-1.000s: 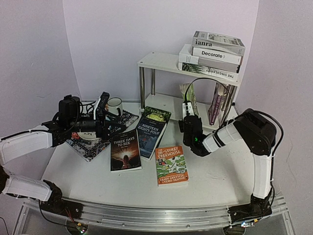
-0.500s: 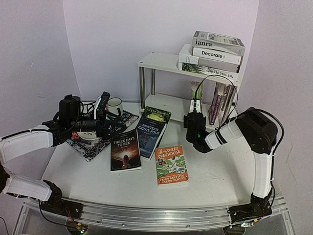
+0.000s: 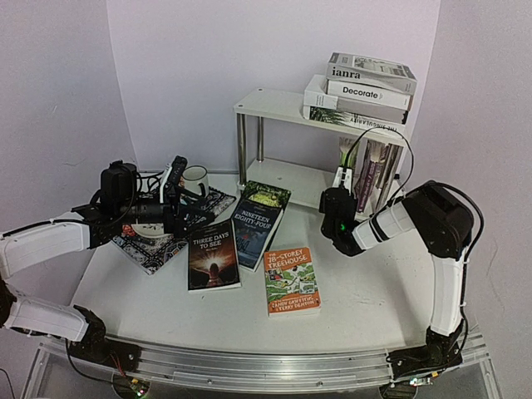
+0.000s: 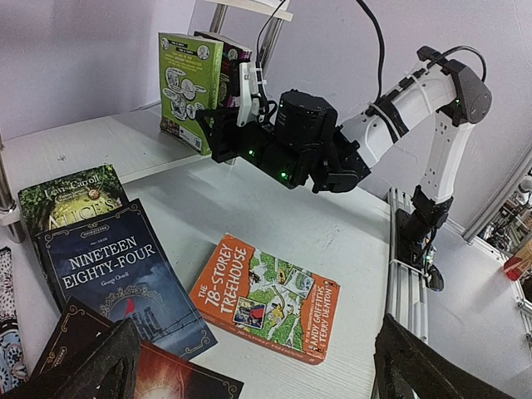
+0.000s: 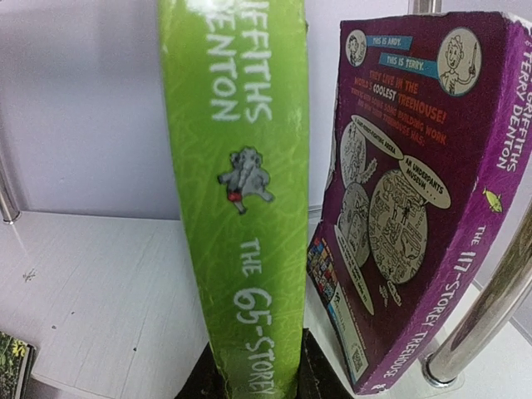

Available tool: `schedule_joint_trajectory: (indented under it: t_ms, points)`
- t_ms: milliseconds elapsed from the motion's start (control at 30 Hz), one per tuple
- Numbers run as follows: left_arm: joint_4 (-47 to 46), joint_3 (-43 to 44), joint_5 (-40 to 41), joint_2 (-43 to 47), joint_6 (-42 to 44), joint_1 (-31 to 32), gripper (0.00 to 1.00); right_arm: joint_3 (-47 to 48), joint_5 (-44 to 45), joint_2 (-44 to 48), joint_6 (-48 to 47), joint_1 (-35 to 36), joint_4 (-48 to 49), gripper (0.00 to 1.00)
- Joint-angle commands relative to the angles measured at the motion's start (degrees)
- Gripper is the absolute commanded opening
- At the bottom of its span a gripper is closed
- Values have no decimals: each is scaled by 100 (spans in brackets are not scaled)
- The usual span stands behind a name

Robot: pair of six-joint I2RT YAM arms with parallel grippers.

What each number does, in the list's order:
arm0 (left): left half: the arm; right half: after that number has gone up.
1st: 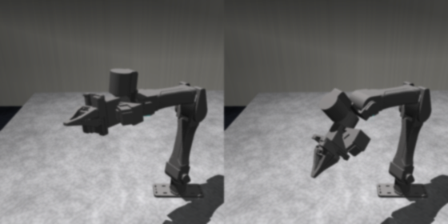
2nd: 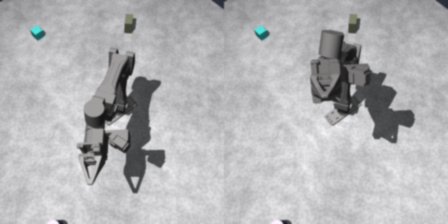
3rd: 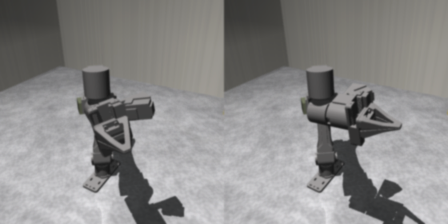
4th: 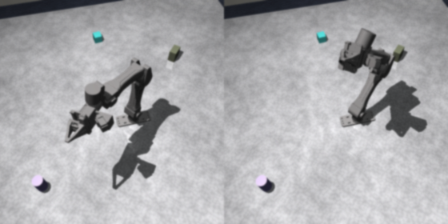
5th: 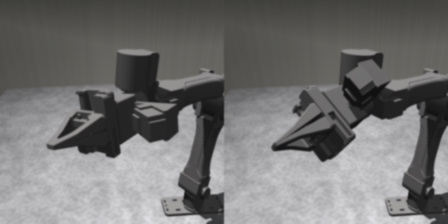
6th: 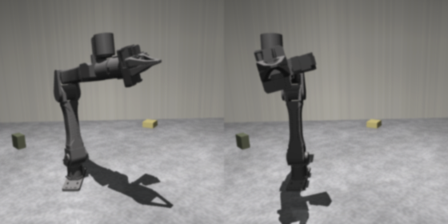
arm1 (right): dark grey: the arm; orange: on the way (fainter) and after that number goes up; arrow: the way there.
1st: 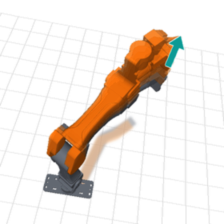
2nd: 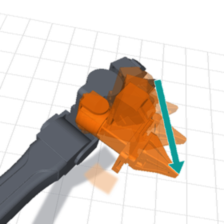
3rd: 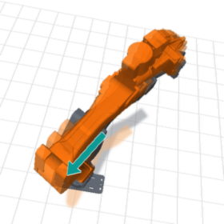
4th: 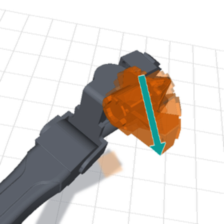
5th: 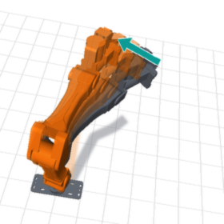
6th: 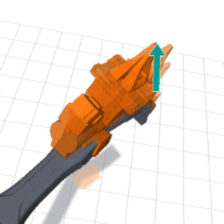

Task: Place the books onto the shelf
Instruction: Place the book on the shelf.

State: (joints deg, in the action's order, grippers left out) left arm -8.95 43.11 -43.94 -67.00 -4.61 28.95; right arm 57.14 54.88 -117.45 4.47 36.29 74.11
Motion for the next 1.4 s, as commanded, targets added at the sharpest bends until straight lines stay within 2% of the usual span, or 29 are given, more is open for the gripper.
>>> schedule_joint_trajectory:
  t_ms: [0, 233, 433, 600, 667, 733, 1033, 1167, 1267, 1367]
  points:
    - [6, 272, -126, -10, 77, 14, 100, 25, -2, 158, 389, -149, 2332, 0]
    - [6, 284, -155, -41, 116, 14, 100, -127, -281, 231, 817, -305, 2328, 0]
    - [7, 300, -182, -76, 127, 14, 100, -41, -284, 173, 705, -315, 2335, 0]
    - [7, 281, -187, -76, 127, 14, 100, -1, -152, 129, 601, -326, 2350, 9]
    - [7, 274, -188, -76, 127, 15, 100, 0, -152, 117, 561, -332, 2355, 18]
    - [7, 276, -189, -78, 127, 14, 100, -11, -153, 117, 539, -333, 2362, 23]
    - [7, 277, -202, -68, 118, 14, 100, -26, -117, 145, 443, -333, 2364, 30]
    - [8, 276, -203, -74, 112, 15, 100, -28, -127, 172, 414, -333, 2363, 36]
    - [11, 276, -213, -76, 110, 14, 100, -28, -116, 190, 398, -333, 2363, 33]
    - [11, 274, -222, -76, 104, 14, 100, -15, -97, 204, 382, -333, 2363, 23]
